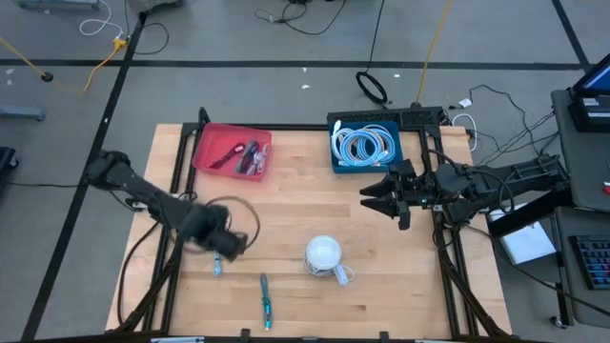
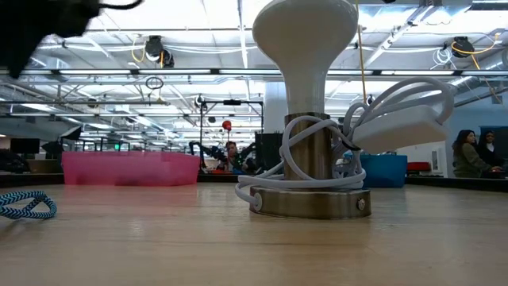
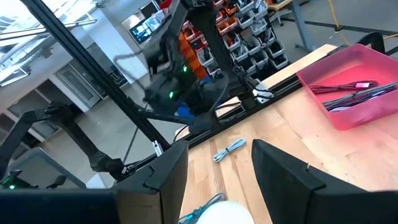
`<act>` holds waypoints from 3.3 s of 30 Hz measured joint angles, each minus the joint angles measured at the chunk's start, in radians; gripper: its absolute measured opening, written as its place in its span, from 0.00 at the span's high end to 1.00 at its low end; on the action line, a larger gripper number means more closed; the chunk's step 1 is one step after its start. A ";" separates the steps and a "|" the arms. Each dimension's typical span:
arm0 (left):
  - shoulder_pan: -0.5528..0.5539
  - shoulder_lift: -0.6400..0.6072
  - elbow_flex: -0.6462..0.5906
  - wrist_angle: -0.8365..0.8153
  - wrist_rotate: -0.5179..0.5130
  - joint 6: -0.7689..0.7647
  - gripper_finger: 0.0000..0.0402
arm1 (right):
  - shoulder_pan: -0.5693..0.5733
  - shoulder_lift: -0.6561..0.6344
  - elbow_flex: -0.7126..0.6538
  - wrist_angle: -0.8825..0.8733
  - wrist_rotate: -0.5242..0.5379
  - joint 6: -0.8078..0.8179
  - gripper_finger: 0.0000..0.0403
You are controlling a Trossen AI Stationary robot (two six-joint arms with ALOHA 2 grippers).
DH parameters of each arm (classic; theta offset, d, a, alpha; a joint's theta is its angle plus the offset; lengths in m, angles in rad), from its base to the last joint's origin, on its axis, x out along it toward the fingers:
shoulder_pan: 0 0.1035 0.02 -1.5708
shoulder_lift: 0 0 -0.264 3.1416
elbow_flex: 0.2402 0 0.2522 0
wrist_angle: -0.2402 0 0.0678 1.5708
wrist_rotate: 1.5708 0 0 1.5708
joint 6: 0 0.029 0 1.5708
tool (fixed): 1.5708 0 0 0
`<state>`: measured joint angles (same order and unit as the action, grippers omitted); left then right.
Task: Pick & Place USB Port
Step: Put the light blue USB cable into the pink bin, then put the blue USB cable into the pink bin
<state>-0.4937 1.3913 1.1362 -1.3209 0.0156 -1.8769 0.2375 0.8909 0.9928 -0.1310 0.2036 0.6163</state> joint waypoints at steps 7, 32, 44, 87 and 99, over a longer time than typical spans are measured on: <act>-0.142 0.001 -0.151 0.204 0.059 -0.275 0.63 | 0.000 0.000 0.000 0.000 -0.049 0.004 0.57; -0.179 -0.004 -0.557 0.654 0.080 -0.456 0.68 | 0.000 0.000 0.000 0.000 -0.076 0.020 0.57; 0.144 -0.125 -0.378 0.337 -0.220 -0.029 0.93 | 0.000 0.015 0.000 0.000 -0.069 0.018 0.57; 1.393 -0.015 -0.199 0.403 -0.070 1.477 0.48 | 0.000 0.133 0.000 0.097 0.057 0.078 0.58; 0.695 -0.124 -0.133 0.452 0.306 1.031 0.65 | 0.000 0.133 0.000 0.075 0.022 0.030 0.58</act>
<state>0.2009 1.2671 1.0031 -0.8694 0.3220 -0.8460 0.2375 1.0237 0.9928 -0.0563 0.2261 0.6468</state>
